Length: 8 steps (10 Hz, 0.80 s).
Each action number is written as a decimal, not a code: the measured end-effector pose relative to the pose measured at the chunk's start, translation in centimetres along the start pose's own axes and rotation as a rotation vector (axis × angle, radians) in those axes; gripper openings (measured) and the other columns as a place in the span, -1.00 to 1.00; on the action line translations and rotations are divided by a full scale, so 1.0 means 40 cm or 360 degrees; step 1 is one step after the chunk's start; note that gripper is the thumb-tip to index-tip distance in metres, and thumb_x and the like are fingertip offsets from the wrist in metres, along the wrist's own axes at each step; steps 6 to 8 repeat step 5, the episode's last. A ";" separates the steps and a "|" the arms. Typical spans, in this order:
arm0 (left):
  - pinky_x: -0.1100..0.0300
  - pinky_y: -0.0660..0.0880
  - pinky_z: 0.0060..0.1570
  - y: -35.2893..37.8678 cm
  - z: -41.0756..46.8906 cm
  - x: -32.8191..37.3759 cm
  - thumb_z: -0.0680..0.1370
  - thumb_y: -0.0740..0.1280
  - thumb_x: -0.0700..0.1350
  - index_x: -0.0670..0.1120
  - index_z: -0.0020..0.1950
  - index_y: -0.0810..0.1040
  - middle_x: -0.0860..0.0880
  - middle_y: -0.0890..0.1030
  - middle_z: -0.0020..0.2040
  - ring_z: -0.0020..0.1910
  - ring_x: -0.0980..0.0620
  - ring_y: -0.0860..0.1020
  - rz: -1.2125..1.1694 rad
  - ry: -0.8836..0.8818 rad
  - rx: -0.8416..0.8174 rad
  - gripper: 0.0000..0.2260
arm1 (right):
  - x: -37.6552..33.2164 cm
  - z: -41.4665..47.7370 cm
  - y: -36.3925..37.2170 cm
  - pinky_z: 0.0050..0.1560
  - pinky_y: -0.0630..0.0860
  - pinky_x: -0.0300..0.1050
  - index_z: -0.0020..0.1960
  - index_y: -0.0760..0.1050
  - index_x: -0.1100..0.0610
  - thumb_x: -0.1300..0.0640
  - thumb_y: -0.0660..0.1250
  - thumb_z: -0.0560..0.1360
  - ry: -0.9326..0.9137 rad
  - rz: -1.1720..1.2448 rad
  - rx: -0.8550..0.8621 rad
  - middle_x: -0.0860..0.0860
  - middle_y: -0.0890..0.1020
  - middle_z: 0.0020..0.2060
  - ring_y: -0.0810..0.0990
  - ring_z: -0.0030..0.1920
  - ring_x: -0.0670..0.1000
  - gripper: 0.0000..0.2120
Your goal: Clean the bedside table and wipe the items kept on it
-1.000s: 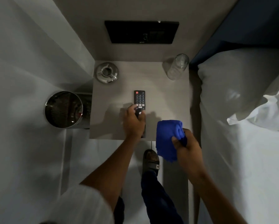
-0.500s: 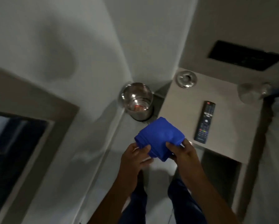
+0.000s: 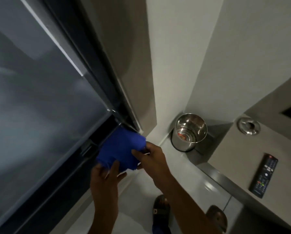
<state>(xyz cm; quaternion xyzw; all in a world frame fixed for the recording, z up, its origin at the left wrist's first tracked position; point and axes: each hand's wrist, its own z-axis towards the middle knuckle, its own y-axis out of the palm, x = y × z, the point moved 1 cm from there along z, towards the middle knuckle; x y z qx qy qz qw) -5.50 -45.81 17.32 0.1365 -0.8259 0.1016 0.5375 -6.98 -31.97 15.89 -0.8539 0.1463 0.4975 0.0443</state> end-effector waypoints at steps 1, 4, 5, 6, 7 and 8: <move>-0.08 0.62 -0.05 -0.002 0.049 0.020 0.37 0.51 -0.14 -0.03 0.16 0.46 -0.33 0.57 0.16 -0.07 -0.15 0.66 -0.0166 -0.0044 -0.0037 -0.58 | -0.021 0.037 0.052 -0.20 0.67 0.02 -0.11 0.57 0.16 0.32 0.44 0.41 0.0284 0.0263 0.0275 0.18 0.66 -0.14 0.68 -0.13 0.20 -0.88; -0.03 0.45 0.17 0.034 0.063 0.003 0.54 0.33 -0.30 -0.15 0.32 0.49 -0.29 0.50 0.29 0.21 -0.24 0.52 0.0968 0.0354 -0.0127 -0.65 | -0.045 0.027 0.046 -0.27 0.62 -0.09 0.17 0.37 0.15 0.12 0.57 0.33 0.0454 0.0391 0.0376 0.08 0.57 -0.13 0.62 -0.07 0.10 -0.47; 0.00 0.39 0.15 0.013 0.038 0.025 0.49 0.41 -0.28 -0.19 0.37 0.47 -0.28 0.50 0.30 0.24 -0.24 0.48 0.1079 0.0370 0.0071 -0.55 | -0.070 -0.019 -0.009 -0.15 0.65 0.02 0.17 0.32 0.07 -0.02 0.54 0.36 0.0409 0.0071 0.0470 0.05 0.53 -0.26 0.55 -0.19 -0.01 -0.46; 0.00 0.39 0.15 0.013 0.038 0.025 0.49 0.41 -0.28 -0.19 0.37 0.47 -0.28 0.50 0.30 0.24 -0.24 0.48 0.1079 0.0370 0.0071 -0.55 | -0.070 -0.019 -0.009 -0.15 0.65 0.02 0.17 0.32 0.07 -0.02 0.54 0.36 0.0409 0.0071 0.0470 0.05 0.53 -0.26 0.55 -0.19 -0.01 -0.46; 0.00 0.39 0.15 0.013 0.038 0.025 0.49 0.41 -0.28 -0.19 0.37 0.47 -0.28 0.50 0.30 0.24 -0.24 0.48 0.1079 0.0370 0.0071 -0.55 | -0.070 -0.019 -0.009 -0.15 0.65 0.02 0.17 0.32 0.07 -0.02 0.54 0.36 0.0409 0.0071 0.0470 0.05 0.53 -0.26 0.55 -0.19 -0.01 -0.46; 0.00 0.39 0.15 0.013 0.038 0.025 0.49 0.41 -0.28 -0.19 0.37 0.47 -0.28 0.50 0.30 0.24 -0.24 0.48 0.1079 0.0370 0.0071 -0.55 | -0.070 -0.019 -0.009 -0.15 0.65 0.02 0.17 0.32 0.07 -0.02 0.54 0.36 0.0409 0.0071 0.0470 0.05 0.53 -0.26 0.55 -0.19 -0.01 -0.46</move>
